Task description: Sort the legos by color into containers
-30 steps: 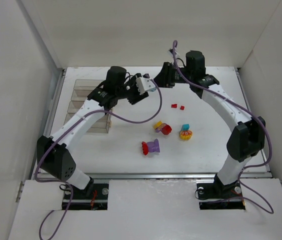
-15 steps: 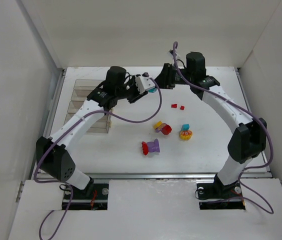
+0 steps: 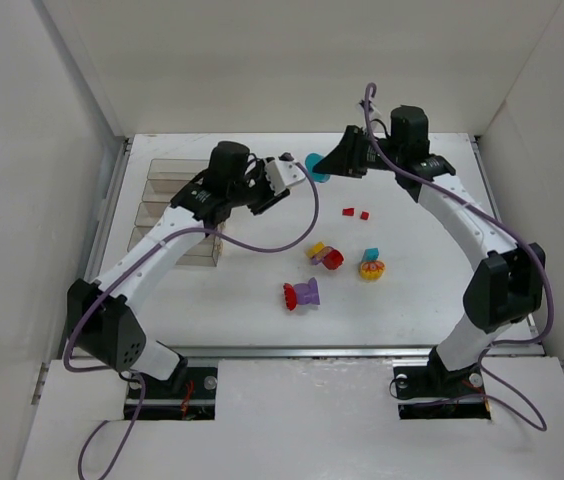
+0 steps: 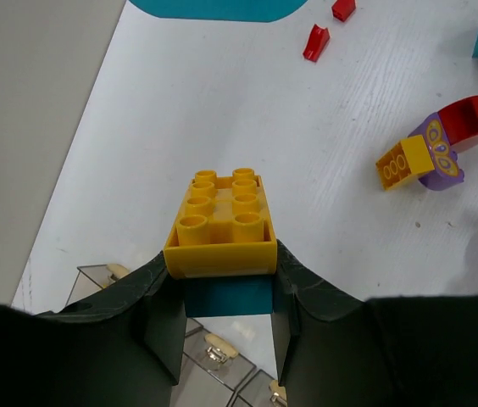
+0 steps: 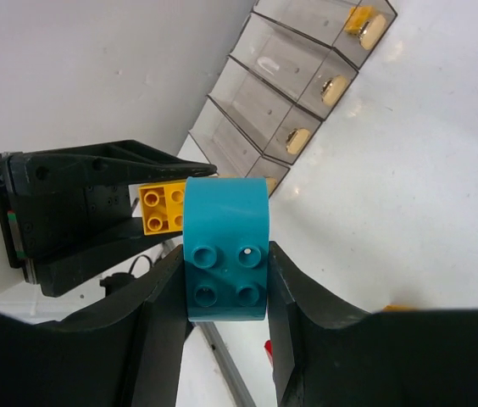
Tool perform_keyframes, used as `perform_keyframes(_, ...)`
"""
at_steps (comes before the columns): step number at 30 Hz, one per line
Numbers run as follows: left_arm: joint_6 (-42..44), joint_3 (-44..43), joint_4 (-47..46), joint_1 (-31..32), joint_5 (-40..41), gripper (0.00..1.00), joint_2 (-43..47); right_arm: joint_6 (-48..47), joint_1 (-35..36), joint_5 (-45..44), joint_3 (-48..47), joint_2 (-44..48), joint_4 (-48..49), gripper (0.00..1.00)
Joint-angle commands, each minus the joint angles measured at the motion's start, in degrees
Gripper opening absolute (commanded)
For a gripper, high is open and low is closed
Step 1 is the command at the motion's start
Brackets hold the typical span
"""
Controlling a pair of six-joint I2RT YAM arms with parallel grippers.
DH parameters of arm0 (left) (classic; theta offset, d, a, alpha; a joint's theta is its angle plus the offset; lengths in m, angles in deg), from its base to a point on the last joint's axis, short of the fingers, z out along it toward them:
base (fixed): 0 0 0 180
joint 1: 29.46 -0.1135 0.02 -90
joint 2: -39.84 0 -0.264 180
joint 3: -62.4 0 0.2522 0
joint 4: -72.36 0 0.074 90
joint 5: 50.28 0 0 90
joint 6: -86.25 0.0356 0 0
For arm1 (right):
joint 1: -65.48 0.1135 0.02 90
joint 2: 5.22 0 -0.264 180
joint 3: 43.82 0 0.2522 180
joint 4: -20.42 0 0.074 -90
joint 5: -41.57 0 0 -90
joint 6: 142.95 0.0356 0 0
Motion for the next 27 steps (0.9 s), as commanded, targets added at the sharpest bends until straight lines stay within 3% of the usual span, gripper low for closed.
perform_keyframes(1, -0.70, 0.55, -0.72, -0.01, 0.52, 0.00, 3.72, -0.37, 0.48, 0.01, -0.06, 2.23, 2.13, 0.00)
perform_keyframes(6, -2.97, 4.05, -2.64, -0.61, 7.18, 0.00, 4.25, -0.37, 0.48, -1.04, 1.26, 2.23, 2.13, 0.00)
perform_keyframes(10, -10.17, 6.08, -5.54, -3.78, 11.65, 0.00, 4.78, 0.15, 1.61, -2.97, -1.36, -0.22, 2.13, 0.00)
perform_keyframes(15, -19.67, 9.86, -10.47, -6.76, 23.61, 0.00, 9.87, 0.15, 7.32, -4.91, -16.61, -9.97, 2.13, 0.00)
perform_keyframes(18, -23.88, 13.46, -11.96, -8.26, 33.09, 0.00, 14.42, 0.68, 11.18, -5.62, -28.56, -22.24, 2.13, 0.00)
perform_keyframes(22, -25.13, 19.26, -15.65, -8.27, 39.97, 0.00, 22.43, 2.43, 15.59, -7.45, -44.38, -32.90, 2.13, 0.00)
perform_keyframes(27, -25.75, 28.75, -21.46, -8.79, 46.73, 0.00, 31.92, 6.83, 19.63, -11.67, -54.45, -44.77, 4.05, 0.00)
